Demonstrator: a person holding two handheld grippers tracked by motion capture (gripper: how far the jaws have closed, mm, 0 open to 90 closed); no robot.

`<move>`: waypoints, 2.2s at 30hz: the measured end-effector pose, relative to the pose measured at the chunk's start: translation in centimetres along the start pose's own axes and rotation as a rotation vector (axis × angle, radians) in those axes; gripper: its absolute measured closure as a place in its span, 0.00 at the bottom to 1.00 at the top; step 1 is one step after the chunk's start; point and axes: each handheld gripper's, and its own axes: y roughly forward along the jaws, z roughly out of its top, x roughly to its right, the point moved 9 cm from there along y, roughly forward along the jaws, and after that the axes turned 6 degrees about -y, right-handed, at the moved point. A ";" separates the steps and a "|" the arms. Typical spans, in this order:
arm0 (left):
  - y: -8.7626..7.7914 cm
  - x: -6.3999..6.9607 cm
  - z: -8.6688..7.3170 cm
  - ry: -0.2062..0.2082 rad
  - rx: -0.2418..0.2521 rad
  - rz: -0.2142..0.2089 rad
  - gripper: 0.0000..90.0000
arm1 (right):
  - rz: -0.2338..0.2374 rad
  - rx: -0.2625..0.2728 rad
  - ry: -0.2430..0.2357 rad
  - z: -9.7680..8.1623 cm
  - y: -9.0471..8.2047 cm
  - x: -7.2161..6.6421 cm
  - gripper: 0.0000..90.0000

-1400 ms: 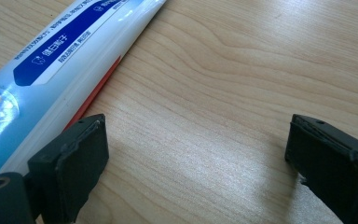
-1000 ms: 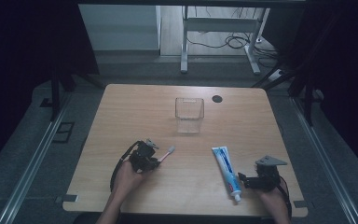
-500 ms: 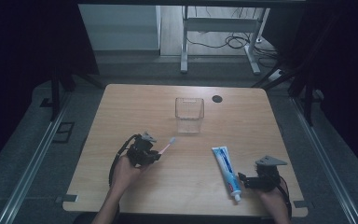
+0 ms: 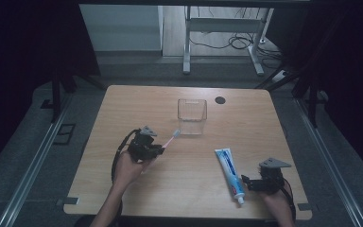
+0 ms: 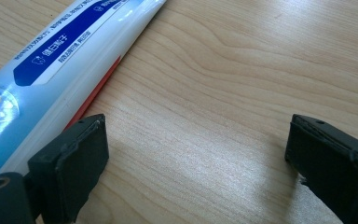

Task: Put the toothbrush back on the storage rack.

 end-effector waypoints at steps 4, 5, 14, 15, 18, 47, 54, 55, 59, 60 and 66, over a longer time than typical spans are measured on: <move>-0.5 0.0 1.1 -0.001 0.026 -0.001 0.88 | 0.000 0.001 -0.001 0.0 0.0 0.0 0.06; -0.6 0.0 1.4 -0.001 0.031 -0.001 0.88 | 0.000 0.000 0.000 0.0 0.0 0.0 0.06; -1.3 0.3 4.1 0.035 0.069 0.009 0.88 | 0.000 0.001 -0.002 0.0 0.0 0.0 0.06; -1.3 0.3 4.4 0.038 0.072 0.010 0.88 | 0.000 0.000 -0.001 0.0 0.0 0.0 0.06; -1.4 0.4 4.9 0.040 0.081 0.008 0.88 | -0.001 0.002 -0.003 0.0 0.0 0.0 0.06; -0.3 0.5 12.5 0.060 0.179 0.038 0.88 | -0.001 0.001 -0.001 0.0 0.0 0.0 0.06; 0.2 0.4 14.1 0.043 0.206 0.030 0.88 | 0.000 0.001 0.000 0.0 0.0 0.0 0.06; 0.3 0.4 14.3 0.042 0.209 0.031 0.88 | 0.000 0.001 -0.001 0.0 0.0 0.0 0.06; 0.6 0.3 15.1 0.041 0.220 0.032 0.88 | 0.001 0.001 -0.002 0.0 0.0 0.0 0.06; 0.7 0.3 15.3 0.037 0.225 0.033 0.88 | 0.002 0.001 -0.002 0.0 0.0 0.0 0.06; 1.3 0.4 16.5 0.042 0.240 0.030 0.88 | 0.003 0.001 -0.003 0.0 0.0 0.0 0.06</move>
